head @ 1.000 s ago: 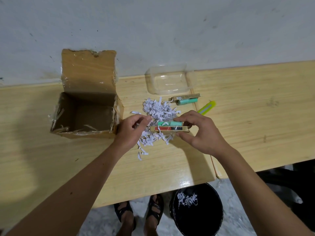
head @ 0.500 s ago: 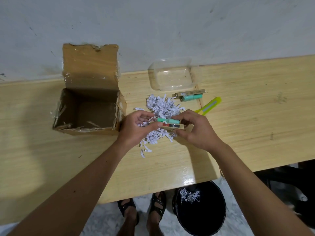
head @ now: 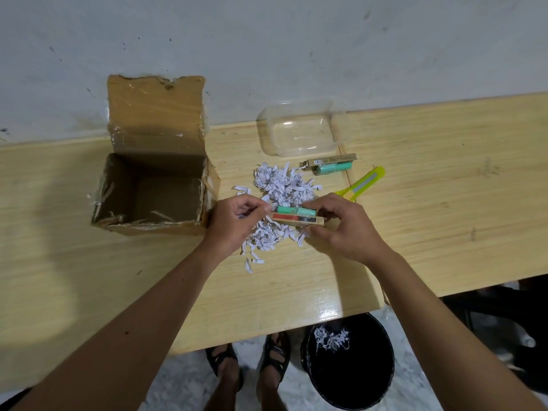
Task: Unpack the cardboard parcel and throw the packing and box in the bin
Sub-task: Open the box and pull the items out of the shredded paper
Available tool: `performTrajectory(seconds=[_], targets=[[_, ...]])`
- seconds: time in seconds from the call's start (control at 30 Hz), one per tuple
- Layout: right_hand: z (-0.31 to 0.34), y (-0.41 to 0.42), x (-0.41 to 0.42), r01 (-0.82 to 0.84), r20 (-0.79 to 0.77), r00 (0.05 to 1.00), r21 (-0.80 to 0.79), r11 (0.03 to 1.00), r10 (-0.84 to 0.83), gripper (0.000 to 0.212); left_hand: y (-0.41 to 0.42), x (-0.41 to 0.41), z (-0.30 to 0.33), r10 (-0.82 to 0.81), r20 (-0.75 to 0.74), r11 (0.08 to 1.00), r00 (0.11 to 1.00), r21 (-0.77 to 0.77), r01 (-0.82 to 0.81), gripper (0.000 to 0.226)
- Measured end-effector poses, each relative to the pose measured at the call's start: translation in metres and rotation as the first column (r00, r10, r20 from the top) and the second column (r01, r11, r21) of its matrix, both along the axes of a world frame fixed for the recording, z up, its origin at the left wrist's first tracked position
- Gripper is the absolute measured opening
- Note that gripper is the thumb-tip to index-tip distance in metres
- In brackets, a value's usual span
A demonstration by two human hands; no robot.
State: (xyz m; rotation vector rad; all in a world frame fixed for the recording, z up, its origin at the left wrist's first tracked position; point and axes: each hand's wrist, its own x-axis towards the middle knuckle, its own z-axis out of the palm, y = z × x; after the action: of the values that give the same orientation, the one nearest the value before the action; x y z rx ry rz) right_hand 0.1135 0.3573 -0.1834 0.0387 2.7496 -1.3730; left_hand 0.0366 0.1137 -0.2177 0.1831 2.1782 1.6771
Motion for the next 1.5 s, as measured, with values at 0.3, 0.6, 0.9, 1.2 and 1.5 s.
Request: performTrajectory(seconds=[0.3,0.6,0.9,1.2,1.5], targets=[[0.012,0.026,0.013,0.041,-0.007,0.999,0.028,0.999,-0.041,0.048,-0.003,0.002,-0.003,-0.001,-0.013,1.0,1.0,-0.018,0.0,0.004],[0.033,0.073,-0.02,0.145,-0.086,0.987,0.112,0.983,-0.136,0.045,-0.001,-0.002,-0.005,-0.012,-0.066,0.999,0.998,-0.053,0.009,0.012],[0.012,0.09,-0.049,0.175,-0.008,0.985,0.142,0.974,-0.175,0.043,0.001,-0.001,-0.005,-0.008,-0.078,0.998,0.997,-0.062,0.003,0.014],[0.0,0.092,-0.047,0.167,0.003,0.985,0.233,0.958,-0.173,0.048,0.004,0.0,-0.005,0.035,-0.079,0.998,0.996,-0.042,-0.038,0.01],[0.004,0.057,-0.035,0.176,-0.187,0.971,0.148,0.973,-0.147,0.048,0.009,0.006,0.008,0.088,0.007,0.995,0.996,0.044,-0.088,0.022]])
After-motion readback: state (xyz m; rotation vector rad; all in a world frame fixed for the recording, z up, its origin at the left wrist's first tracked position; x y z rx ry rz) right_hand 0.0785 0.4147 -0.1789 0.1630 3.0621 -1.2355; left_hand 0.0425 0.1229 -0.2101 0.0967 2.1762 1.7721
